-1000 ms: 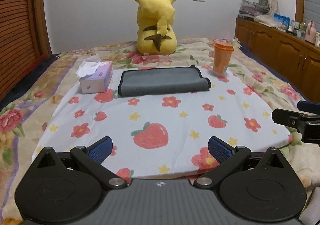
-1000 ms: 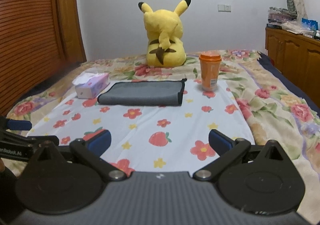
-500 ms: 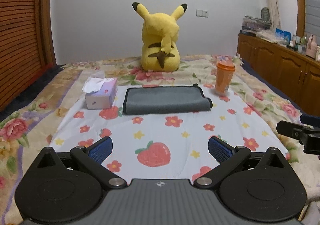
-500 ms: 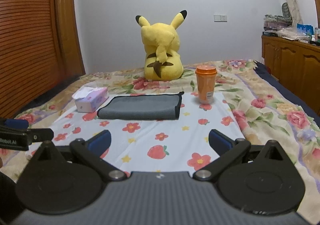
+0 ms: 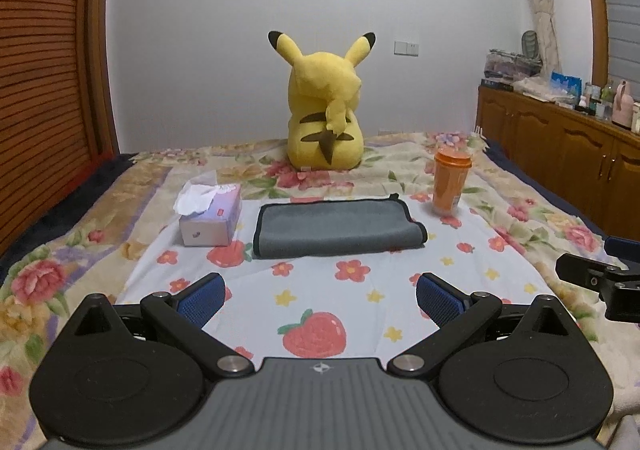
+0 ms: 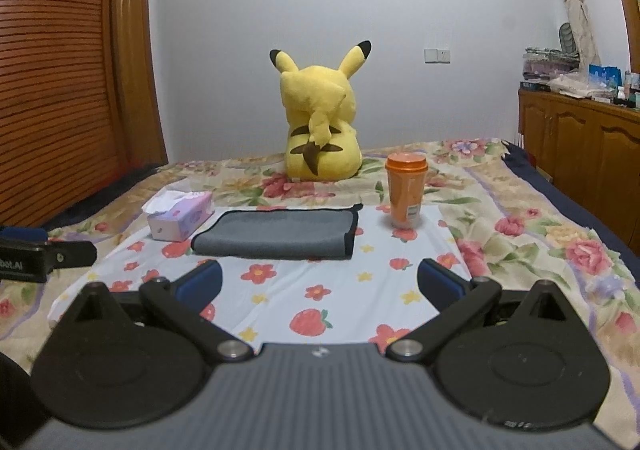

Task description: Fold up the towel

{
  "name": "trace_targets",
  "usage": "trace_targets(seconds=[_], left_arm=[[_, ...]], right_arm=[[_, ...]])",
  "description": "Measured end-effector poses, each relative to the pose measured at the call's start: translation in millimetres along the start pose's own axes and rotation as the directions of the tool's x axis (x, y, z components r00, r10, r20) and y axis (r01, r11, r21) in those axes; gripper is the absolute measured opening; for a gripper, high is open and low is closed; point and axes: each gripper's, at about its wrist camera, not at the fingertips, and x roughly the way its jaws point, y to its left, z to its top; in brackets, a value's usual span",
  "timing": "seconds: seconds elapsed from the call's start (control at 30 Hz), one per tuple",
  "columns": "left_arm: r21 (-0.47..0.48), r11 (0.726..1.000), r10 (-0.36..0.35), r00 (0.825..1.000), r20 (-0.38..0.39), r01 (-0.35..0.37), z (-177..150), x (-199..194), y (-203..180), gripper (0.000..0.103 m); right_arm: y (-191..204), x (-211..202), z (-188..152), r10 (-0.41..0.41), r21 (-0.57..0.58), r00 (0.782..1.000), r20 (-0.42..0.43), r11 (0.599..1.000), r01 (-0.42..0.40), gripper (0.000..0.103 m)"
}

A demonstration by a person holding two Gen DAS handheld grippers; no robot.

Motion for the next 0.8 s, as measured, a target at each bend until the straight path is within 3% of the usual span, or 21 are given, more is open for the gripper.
trace_targets(seconds=[0.37, 0.8], left_arm=[[0.014, 1.000, 0.000, 0.999, 0.045, -0.001, 9.3, -10.1, -3.9, 0.103], [0.002, 1.000, -0.007, 0.999, 0.039, 0.007, 10.5, -10.4, -3.2, 0.103]], right_arm=[[-3.0, -6.9, 4.5, -0.004, 0.005, 0.999, 0.039, 1.000, 0.004, 0.103], [-4.9, -7.4, 5.0, -0.007, 0.009, 0.999, 0.046, 1.000, 0.006, 0.103]])
